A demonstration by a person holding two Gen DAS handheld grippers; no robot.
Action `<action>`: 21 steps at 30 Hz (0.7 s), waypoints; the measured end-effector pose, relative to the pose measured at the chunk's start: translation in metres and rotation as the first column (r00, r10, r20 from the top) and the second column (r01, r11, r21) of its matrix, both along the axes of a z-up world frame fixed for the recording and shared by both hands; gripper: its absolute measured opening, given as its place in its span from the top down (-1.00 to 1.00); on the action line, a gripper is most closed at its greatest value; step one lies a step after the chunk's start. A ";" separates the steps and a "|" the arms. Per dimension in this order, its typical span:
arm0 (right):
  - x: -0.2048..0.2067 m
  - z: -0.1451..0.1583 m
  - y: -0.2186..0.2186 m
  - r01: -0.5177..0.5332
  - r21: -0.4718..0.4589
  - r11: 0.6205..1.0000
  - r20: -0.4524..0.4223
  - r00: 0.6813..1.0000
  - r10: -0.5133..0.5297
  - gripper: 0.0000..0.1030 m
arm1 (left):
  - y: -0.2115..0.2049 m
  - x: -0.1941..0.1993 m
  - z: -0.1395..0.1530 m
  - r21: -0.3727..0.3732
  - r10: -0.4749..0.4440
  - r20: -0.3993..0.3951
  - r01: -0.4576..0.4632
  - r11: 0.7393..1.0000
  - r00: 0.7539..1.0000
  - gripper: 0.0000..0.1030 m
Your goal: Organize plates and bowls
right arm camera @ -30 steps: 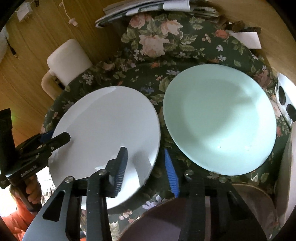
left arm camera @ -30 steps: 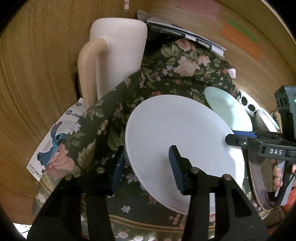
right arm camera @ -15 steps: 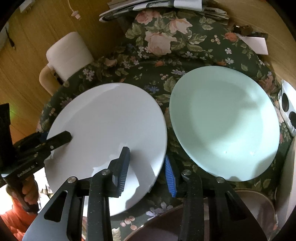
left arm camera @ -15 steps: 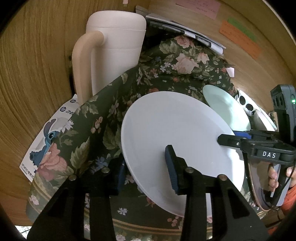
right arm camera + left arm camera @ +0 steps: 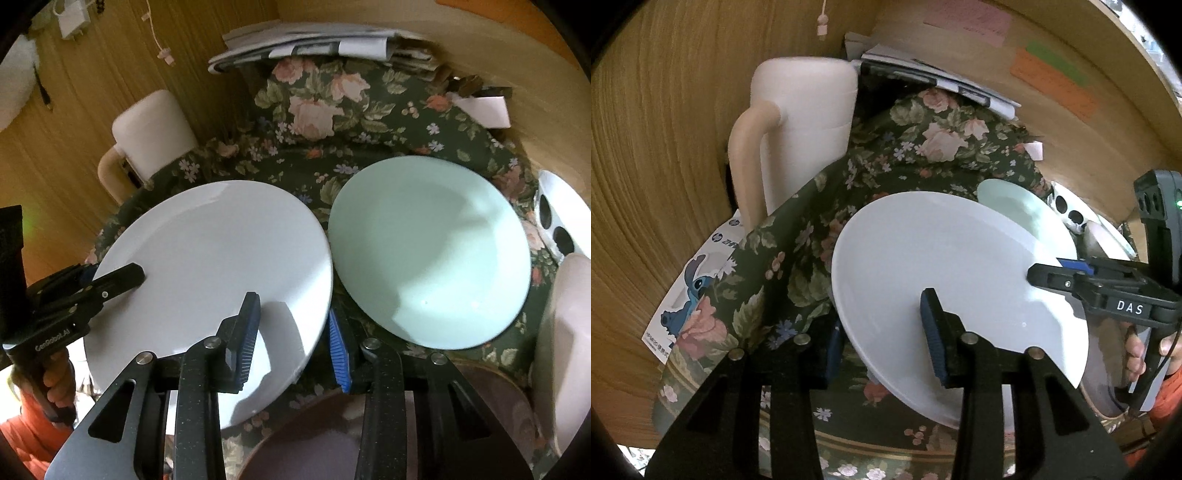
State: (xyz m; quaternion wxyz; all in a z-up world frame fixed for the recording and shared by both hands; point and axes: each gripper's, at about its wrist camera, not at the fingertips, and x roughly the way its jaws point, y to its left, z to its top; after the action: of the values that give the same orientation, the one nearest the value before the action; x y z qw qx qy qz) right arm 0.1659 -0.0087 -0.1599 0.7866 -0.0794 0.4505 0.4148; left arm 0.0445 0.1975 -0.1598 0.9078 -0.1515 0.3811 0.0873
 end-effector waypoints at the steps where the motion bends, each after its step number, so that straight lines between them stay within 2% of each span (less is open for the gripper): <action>1: 0.000 0.002 -0.004 0.006 0.007 1.000 0.001 1.000 -0.006 0.37 | -0.003 0.000 0.002 0.004 -0.005 0.005 0.005 1.000 1.000 0.24; 21: -0.022 0.028 -0.072 0.121 0.094 0.988 0.042 0.991 -0.126 0.37 | -0.058 0.001 0.029 0.032 -0.111 0.054 0.109 0.993 0.992 0.24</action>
State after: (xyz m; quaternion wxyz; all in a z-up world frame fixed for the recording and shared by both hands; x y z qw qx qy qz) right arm 0.1434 -0.0804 -0.1324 0.8241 -0.0254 0.4162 0.3834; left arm 0.0451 0.1393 -0.1309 0.9237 -0.1193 0.3619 0.0384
